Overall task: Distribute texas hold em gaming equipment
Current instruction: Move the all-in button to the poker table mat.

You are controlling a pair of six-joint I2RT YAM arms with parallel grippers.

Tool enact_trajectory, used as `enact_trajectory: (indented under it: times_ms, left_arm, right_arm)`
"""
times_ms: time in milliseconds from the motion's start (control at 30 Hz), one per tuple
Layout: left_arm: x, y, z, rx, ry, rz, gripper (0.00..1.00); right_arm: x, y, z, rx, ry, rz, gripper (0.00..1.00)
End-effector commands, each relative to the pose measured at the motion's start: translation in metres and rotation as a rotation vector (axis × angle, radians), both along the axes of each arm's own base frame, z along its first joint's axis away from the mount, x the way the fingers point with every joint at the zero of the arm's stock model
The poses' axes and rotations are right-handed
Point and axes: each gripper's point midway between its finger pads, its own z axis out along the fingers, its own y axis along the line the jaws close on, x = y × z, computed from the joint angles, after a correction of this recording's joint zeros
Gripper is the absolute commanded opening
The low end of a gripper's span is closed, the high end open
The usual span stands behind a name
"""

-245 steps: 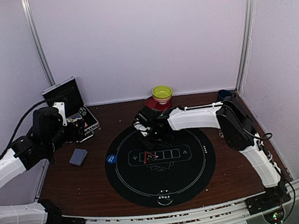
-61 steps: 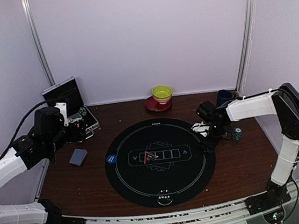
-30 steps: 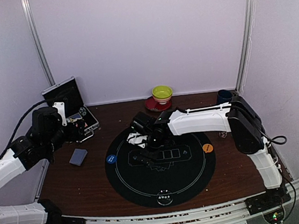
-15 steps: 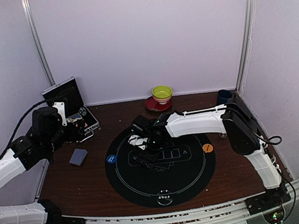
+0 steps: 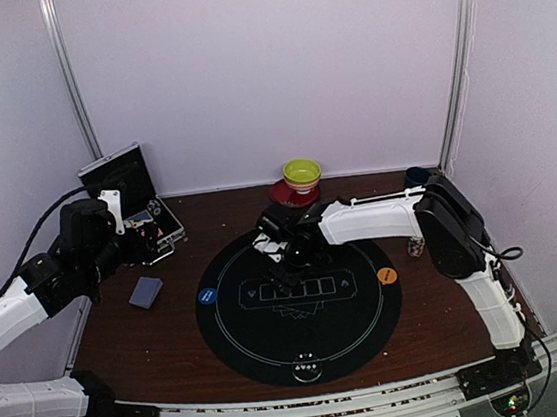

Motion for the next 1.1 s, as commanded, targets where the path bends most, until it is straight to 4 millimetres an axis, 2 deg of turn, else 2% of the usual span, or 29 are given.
enact_trajectory:
  times_ms: [0,133,267,367,467,533,600,833,967,1067]
  left_arm:
    - [0.002,0.002,0.008,-0.008,-0.032,0.006,0.98]
    - [0.003,0.002,0.008,-0.007,-0.032,0.008,0.98]
    - [0.003,0.001,0.007,-0.007,-0.030,0.005,0.98]
    - [0.003,0.001,0.009,-0.008,-0.032,0.004,0.98]
    - [0.002,0.001,0.009,-0.011,-0.034,0.005,0.98]
    - [0.002,0.002,0.009,-0.010,-0.034,0.006,0.98]
    - [0.002,0.002,0.009,-0.010,-0.033,0.005,0.98]
    - [0.002,0.001,0.009,-0.013,-0.035,0.001,0.98]
    - [0.002,0.001,0.010,-0.014,-0.037,0.003,0.98]
    - [0.002,0.001,0.009,-0.012,-0.035,0.003,0.98]
  right_arm:
    - [0.031,-0.065,-0.017,-0.132,-0.005,-0.110,0.80]
    - [0.046,-0.094,-0.019,-0.147,0.020,-0.146,0.78]
    - [0.050,-0.113,-0.011,-0.159,0.018,-0.141,0.81]
    - [0.048,-0.111,0.008,-0.122,0.013,-0.097,0.87]
    - [0.038,-0.098,0.029,-0.049,0.034,-0.037,0.94]
    - [0.029,-0.093,0.036,-0.038,0.046,0.005,0.96]
    - [0.020,-0.093,0.036,-0.059,0.052,0.050,1.00]
    - [-0.008,-0.104,0.031,-0.112,0.063,0.147,1.00]
    - [-0.009,-0.116,0.024,-0.178,0.036,0.147,1.00]
    - [0.000,-0.124,0.020,-0.216,-0.007,0.103,1.00]
